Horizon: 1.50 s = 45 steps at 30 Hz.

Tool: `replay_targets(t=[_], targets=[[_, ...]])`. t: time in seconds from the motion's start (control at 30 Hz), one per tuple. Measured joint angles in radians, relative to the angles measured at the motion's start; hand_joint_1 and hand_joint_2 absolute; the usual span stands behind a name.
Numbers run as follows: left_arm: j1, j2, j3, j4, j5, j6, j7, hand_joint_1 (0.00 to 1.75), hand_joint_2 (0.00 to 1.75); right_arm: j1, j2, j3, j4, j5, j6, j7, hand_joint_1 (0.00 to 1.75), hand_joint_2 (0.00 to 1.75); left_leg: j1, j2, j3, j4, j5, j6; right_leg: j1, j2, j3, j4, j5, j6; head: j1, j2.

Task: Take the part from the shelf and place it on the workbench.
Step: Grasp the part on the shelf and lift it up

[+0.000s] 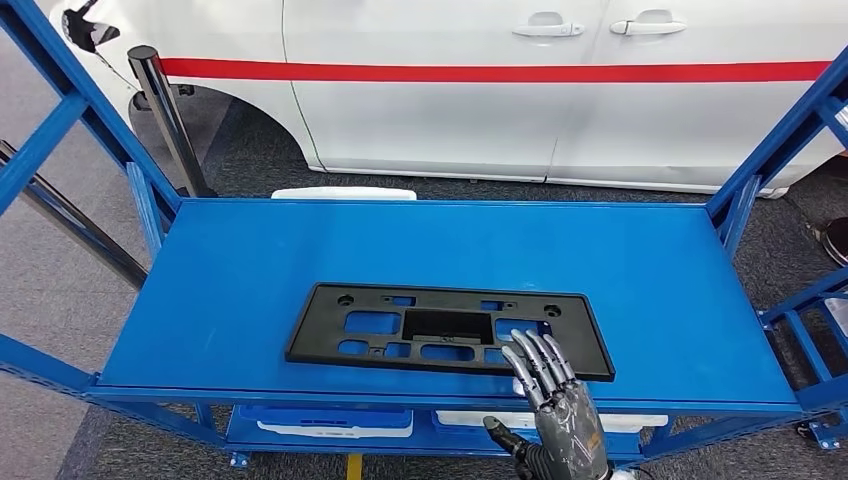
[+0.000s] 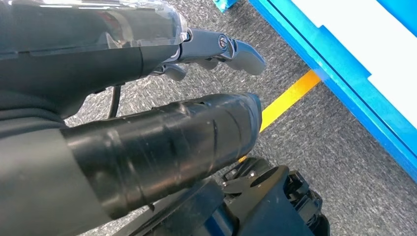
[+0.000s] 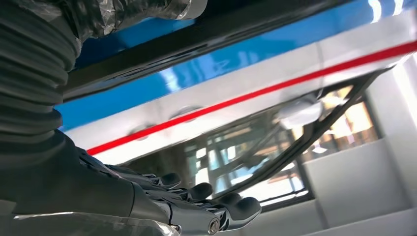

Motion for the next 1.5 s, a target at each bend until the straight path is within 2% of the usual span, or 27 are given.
replay_targets(t=[0.17, 0.33, 0.57, 1.1, 1.27, 1.5], targets=[[-0.007, 0.0, -0.007, 0.0, -0.002, -0.009, 0.007, 0.0, 0.0, -0.095, -0.044, 0.073, -0.003, -0.035, 0.113, -0.008, 0.0, 1.75, 0.0, 0.0, 0.001, 0.001, 0.0, 0.0, 0.0, 0.0, 0.0, 0.0, 0.001, 0.001, 0.0, 0.0], [-0.01, 0.0, -0.019, 0.0, -0.002, -0.014, 0.007, 0.0, 0.0, -0.163, -0.076, 0.129, -0.001, -0.043, 0.153, -0.007, 0.0, 1.75, 0.0, 0.0, 0.002, 0.001, 0.001, 0.0, 0.001, 0.0, 0.0, 0.0, 0.001, 0.001, 0.0, 0.0], [-0.011, 0.001, -0.024, 0.0, -0.002, -0.015, 0.007, 0.0, 0.0, -0.197, -0.109, 0.161, 0.0, -0.058, 0.186, 0.005, 0.0, 1.75, 0.0, 0.0, 0.001, 0.001, 0.001, 0.0, 0.0, 0.0, 0.0, 0.0, 0.001, 0.001, 0.0, 0.0], [-0.011, 0.005, -0.024, 0.0, -0.002, -0.021, 0.004, 0.0, 0.0, -0.284, -0.269, 0.18, 0.006, -0.137, 0.41, 0.095, 0.0, 1.75, 0.0, 0.0, 0.0, 0.002, 0.001, 0.0, 0.0, -0.001, 0.0, 0.0, 0.002, 0.002, 0.0, 0.0], [-0.011, 0.007, -0.024, 0.0, -0.002, -0.021, 0.004, 0.0, 0.0, -0.308, -0.296, 0.18, 0.012, -0.143, 0.42, 0.098, 0.0, 1.75, 0.0, 0.0, 0.0, 0.002, 0.001, 0.0, 0.0, -0.001, 0.0, 0.0, 0.002, 0.002, 0.0, 0.0], [-0.011, 0.008, -0.024, 0.0, -0.002, -0.021, 0.005, 0.0, 0.0, -0.333, -0.299, 0.18, 0.03, -0.111, 0.407, 0.121, 0.0, 1.75, 0.0, 0.0, 0.0, 0.002, 0.001, 0.0, 0.001, -0.001, 0.0, 0.0, 0.002, 0.002, 0.0, 0.0]])
